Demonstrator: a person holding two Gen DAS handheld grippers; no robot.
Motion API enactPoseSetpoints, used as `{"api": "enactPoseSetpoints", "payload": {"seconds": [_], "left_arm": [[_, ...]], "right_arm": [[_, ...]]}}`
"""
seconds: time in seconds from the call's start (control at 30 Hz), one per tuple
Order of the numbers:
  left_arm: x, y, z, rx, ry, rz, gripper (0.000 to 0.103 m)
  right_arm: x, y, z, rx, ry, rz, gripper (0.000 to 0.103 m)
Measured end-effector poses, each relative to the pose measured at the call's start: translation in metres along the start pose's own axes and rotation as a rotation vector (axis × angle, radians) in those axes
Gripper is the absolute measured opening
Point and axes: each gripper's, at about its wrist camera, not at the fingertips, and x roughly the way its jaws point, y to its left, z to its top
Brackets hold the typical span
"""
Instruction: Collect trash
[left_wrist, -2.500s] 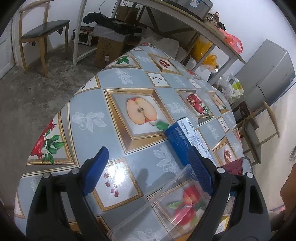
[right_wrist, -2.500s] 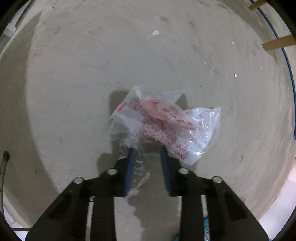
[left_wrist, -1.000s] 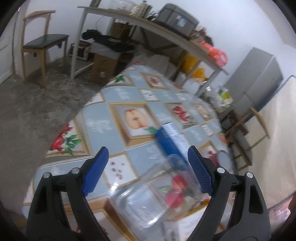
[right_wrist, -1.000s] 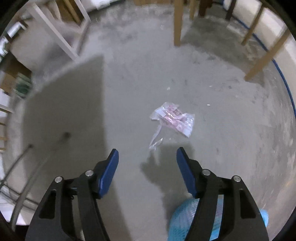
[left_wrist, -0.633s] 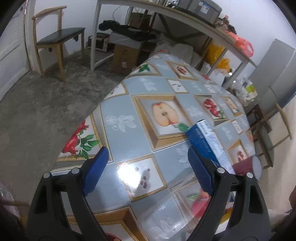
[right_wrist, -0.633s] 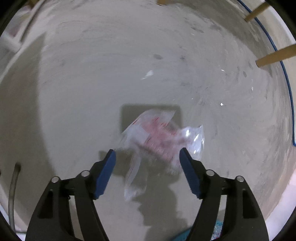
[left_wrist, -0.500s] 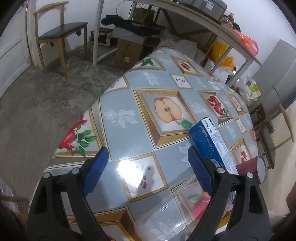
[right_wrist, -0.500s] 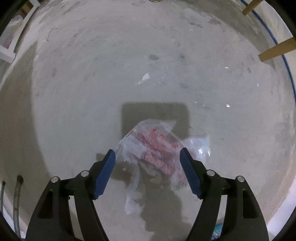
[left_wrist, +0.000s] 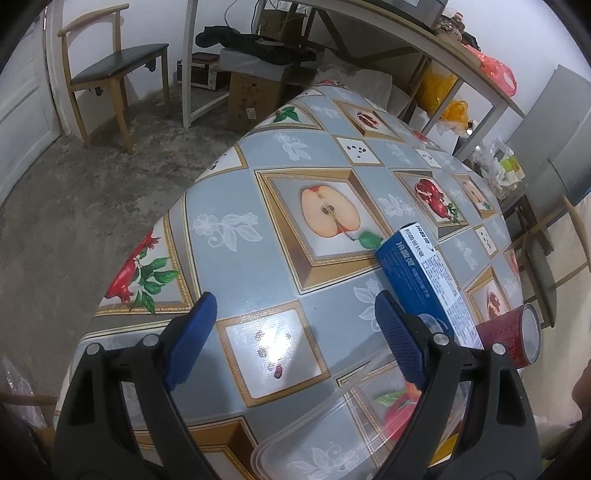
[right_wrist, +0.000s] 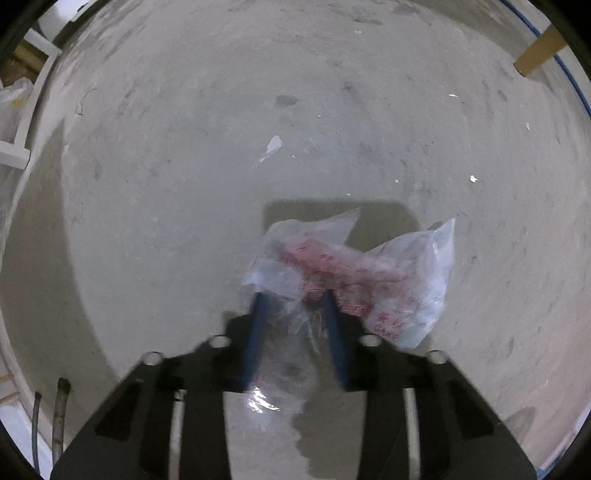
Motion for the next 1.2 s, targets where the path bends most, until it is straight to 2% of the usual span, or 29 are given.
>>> {"api": "enactPoseSetpoints", "payload": {"seconds": [0.03,0.1,0.2,0.3,0.5,0.6,0.7,0.83,0.93,1.0,1.07,1.1,1.13,1.2], "left_arm": [[0.000,0.000,-0.001,0.002,0.000,-0.004,0.083],[0.000,0.000,-0.002,0.008,-0.001,-0.007,0.083],[-0.001,0.001,-0.003,0.015,-0.005,-0.020,0.083],[-0.005,0.000,-0.003,0.021,-0.015,-0.040,0.083],[-0.016,-0.001,-0.010,0.034,-0.040,-0.114,0.083],[-0.024,0.000,-0.012,0.025,-0.055,-0.157,0.083],[-0.038,0.000,-0.016,0.031,-0.087,-0.202,0.083],[-0.053,-0.002,-0.024,0.060,-0.112,-0.234,0.083],[-0.069,-0.002,-0.030,0.060,-0.132,-0.284,0.083],[-0.079,-0.002,-0.034,0.064,-0.152,-0.309,0.083],[-0.095,-0.001,-0.040,0.067,-0.175,-0.338,0.083],[-0.101,0.000,-0.043,0.068,-0.185,-0.349,0.083],[-0.110,0.001,-0.047,0.071,-0.200,-0.362,0.083],[-0.125,0.005,-0.053,0.079,-0.225,-0.373,0.083]], "right_arm": [[0.000,-0.001,-0.001,0.008,0.004,-0.001,0.017],[-0.002,-0.004,-0.006,0.023,0.012,-0.007,0.004],[-0.010,-0.012,-0.011,0.050,0.031,0.004,0.003],[-0.032,-0.017,-0.019,0.070,0.023,0.053,0.002],[-0.141,-0.038,-0.051,0.044,-0.088,0.276,0.002],[-0.224,-0.066,-0.094,0.019,-0.196,0.375,0.002],[-0.287,-0.085,-0.123,0.006,-0.269,0.420,0.002],[-0.358,-0.138,-0.208,-0.001,-0.374,0.370,0.002],[-0.367,-0.167,-0.257,0.010,-0.404,0.316,0.002],[-0.352,-0.177,-0.278,0.050,-0.371,0.322,0.003],[-0.315,-0.184,-0.289,0.073,-0.326,0.250,0.006],[-0.299,-0.185,-0.291,0.082,-0.291,0.255,0.007],[-0.272,-0.187,-0.293,0.118,-0.210,0.297,0.007],[-0.243,-0.193,-0.299,0.180,-0.109,0.331,0.010]]}}
